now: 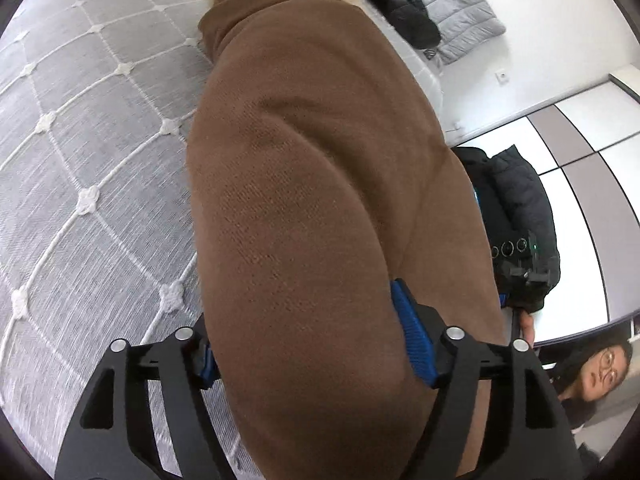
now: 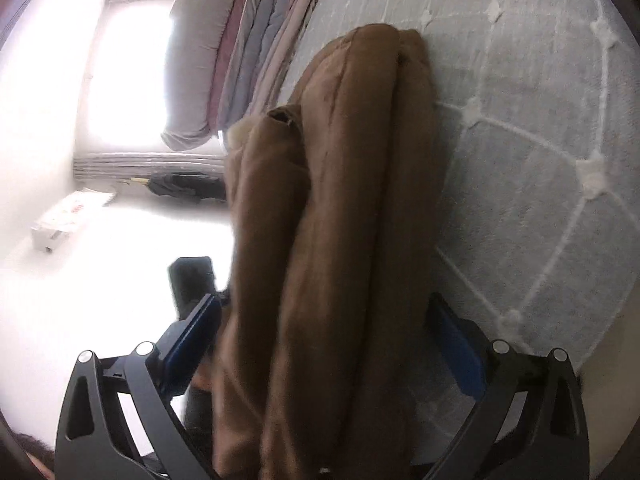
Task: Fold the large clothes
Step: 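Fold the jacket side over with the right tool while the left tool grasps the jacket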
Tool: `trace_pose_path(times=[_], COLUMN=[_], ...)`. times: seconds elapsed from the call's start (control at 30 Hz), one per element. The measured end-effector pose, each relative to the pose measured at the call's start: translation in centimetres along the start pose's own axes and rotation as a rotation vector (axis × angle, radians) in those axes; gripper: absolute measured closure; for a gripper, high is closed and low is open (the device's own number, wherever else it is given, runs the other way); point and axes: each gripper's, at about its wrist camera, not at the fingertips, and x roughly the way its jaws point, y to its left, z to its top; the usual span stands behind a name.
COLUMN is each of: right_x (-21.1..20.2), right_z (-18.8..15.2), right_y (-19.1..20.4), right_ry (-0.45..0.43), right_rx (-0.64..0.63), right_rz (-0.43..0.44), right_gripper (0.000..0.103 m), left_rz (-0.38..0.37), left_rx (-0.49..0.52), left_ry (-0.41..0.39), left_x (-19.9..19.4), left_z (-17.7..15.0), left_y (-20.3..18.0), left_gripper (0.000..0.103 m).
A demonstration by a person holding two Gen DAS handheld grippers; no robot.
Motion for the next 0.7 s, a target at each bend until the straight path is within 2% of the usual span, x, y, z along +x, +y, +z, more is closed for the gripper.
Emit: trace_pose_path(times=[0.07, 0.13, 0.17, 0.33, 0.43, 0.47, 0.5, 0.6, 0.63, 0.7], right_x=[0.3, 1.2, 2.2, 5.2, 5.8, 5.9, 6.2, 6.2, 6.2, 6.3], right_z=[0.4, -0.5, -0.3, 0.2, 0.2, -0.2, -0.5, -1.6, -2.1, -2.8], right_y=[-0.3, 1.2, 0.6, 3.0, 3.8, 4.3, 5.1, 6.9, 7.9, 9.5], right_ry=[0.019, 0.055, 0.075, 0.148, 0.150, 0.138, 0.120, 0.076, 0.058, 0.033], right_rx=[0.006, 0.007, 0.008, -0.049, -0.086, -0.102, -0.134, -0.222, -0.256, -0.293], right_rz=[0.015, -0.021, -0.037, -0.134, -0.159, -0.189, -0.245, -0.324, -0.346, -0.358], right_gripper=[0.006, 0.006, 0.005, 0.005, 0.007, 0.015, 0.030, 0.050, 0.052, 0.057], left_rz=[-0.041, -0.061, -0.063, -0.048, -0.058, -0.056, -0.037, 0.028, 0.067, 0.090], left_rx=[-0.013, -0.018, -0.015, -0.006, -0.017, -0.013, -0.001, 0.071, 0.119, 0.151], left_ry=[-0.005, -0.007, -0.008, 0.009, 0.023, 0.027, 0.018, -0.039, -0.065, -0.093], left_x=[0.5, 0.5, 0.1, 0.6, 0.8, 0.9, 1.0, 0.4, 0.1, -0.4], left_z=[0.0, -0.3, -0.5, 0.8, 1.0, 1.1, 1.0, 0.4, 0.1, -0.1], left_y=[0.3, 0.5, 0.8, 0.0, 0.6, 0.8, 0.5, -1.2, -2.1, -2.9], left_gripper=[0.033, 0.031, 0.031, 0.028, 0.026, 0.026, 0.027, 0.040, 0.042, 0.048])
